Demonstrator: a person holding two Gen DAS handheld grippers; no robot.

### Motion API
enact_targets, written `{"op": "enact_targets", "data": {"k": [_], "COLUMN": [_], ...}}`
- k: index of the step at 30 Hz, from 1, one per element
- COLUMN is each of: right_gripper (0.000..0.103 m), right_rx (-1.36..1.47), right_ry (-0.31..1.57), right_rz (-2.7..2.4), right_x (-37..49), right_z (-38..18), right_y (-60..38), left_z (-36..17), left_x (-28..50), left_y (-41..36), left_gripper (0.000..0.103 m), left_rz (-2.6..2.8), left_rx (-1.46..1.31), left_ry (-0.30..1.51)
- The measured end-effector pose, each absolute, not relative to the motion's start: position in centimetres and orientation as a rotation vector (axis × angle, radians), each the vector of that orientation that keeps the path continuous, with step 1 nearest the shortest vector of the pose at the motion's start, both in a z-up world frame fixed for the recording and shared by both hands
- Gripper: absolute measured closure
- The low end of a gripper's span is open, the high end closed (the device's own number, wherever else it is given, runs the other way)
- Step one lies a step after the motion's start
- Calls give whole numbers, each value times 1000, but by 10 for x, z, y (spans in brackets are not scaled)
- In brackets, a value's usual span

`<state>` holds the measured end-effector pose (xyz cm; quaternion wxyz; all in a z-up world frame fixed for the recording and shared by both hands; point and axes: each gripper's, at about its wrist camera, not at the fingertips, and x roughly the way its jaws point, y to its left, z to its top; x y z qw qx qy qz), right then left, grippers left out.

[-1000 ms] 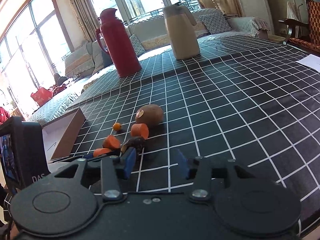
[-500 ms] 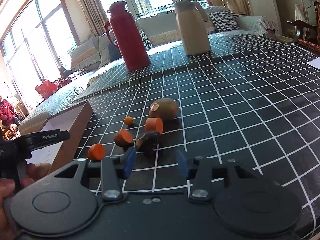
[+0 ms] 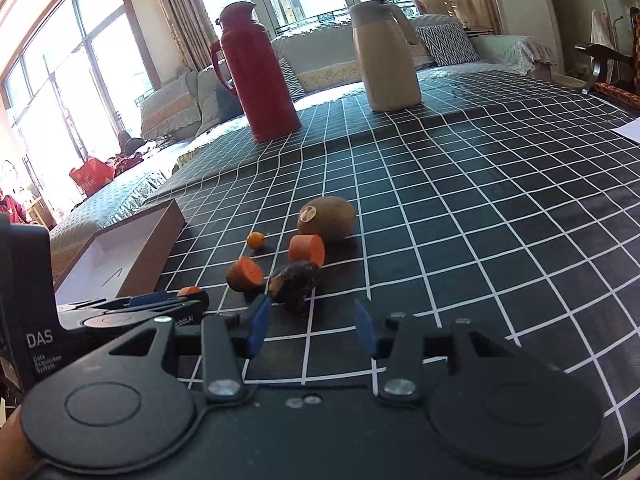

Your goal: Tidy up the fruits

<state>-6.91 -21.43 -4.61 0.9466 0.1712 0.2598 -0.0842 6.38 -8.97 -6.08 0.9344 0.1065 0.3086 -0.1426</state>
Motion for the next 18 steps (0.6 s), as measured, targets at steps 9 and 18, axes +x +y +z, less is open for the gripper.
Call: {"op": "enact_targets", "data": {"k": [9, 18], "right_gripper": [57, 57], "right_rx": [362, 356], "right_ry": [522, 534], "right_rz": [-172, -161], "right_x": [-71, -67], "right_z": [-46, -47], "right_y": [-217, -211], "left_z": [-62, -38], "left_x": [61, 78], "left_y": [-87, -37], "left_gripper": [78, 102], "left_rz": [-270, -109], "left_rx": [192, 102], "left_ry": [609, 538]}}
